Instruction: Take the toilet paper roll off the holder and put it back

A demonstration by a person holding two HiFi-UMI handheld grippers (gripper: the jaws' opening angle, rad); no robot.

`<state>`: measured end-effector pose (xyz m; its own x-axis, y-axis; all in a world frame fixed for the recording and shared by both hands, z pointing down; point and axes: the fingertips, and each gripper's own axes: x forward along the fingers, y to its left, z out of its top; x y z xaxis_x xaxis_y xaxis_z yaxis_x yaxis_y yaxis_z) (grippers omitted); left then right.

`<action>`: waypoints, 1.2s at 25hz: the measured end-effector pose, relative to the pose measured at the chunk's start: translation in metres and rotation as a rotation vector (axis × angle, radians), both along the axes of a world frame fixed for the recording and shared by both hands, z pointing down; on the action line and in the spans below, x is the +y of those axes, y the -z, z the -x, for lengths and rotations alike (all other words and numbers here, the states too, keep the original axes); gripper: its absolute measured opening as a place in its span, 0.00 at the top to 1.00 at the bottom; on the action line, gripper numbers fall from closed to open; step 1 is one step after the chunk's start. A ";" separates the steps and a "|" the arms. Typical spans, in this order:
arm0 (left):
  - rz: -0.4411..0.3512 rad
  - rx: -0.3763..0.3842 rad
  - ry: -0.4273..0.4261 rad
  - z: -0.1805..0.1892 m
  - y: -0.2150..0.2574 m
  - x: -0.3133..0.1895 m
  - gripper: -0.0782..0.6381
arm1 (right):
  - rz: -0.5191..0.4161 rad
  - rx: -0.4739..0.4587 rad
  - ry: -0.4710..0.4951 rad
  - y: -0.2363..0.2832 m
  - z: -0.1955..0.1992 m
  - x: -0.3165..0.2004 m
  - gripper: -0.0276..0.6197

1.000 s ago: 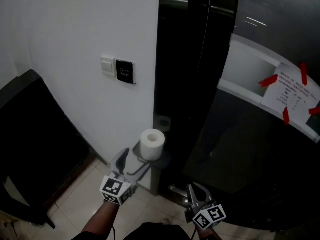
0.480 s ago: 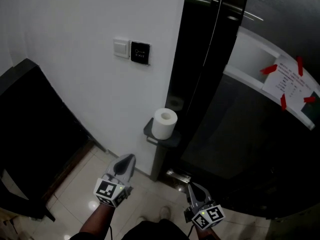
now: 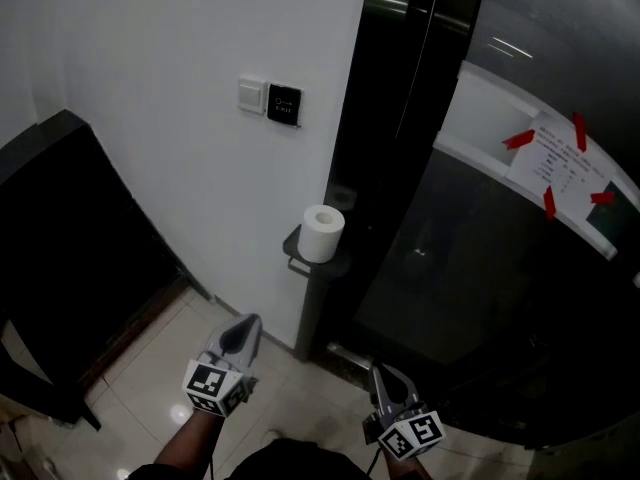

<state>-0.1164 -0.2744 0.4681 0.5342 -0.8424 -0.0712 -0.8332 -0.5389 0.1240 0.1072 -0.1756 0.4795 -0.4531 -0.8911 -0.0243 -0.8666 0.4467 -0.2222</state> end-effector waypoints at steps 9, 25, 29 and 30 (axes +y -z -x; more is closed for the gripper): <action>-0.031 0.005 0.061 -0.050 0.016 0.095 0.89 | -0.008 -0.037 0.002 -0.001 -0.067 0.081 0.94; 0.000 -0.024 0.234 -0.055 0.021 0.269 0.89 | 0.019 -0.062 0.141 -0.012 -0.091 0.193 0.94; -0.009 -0.035 0.241 -0.043 0.015 0.285 0.89 | -0.005 -0.061 0.142 -0.004 -0.083 0.200 0.94; -0.006 -0.031 0.241 -0.040 0.015 0.287 0.89 | -0.011 -0.059 0.137 -0.002 -0.081 0.200 0.94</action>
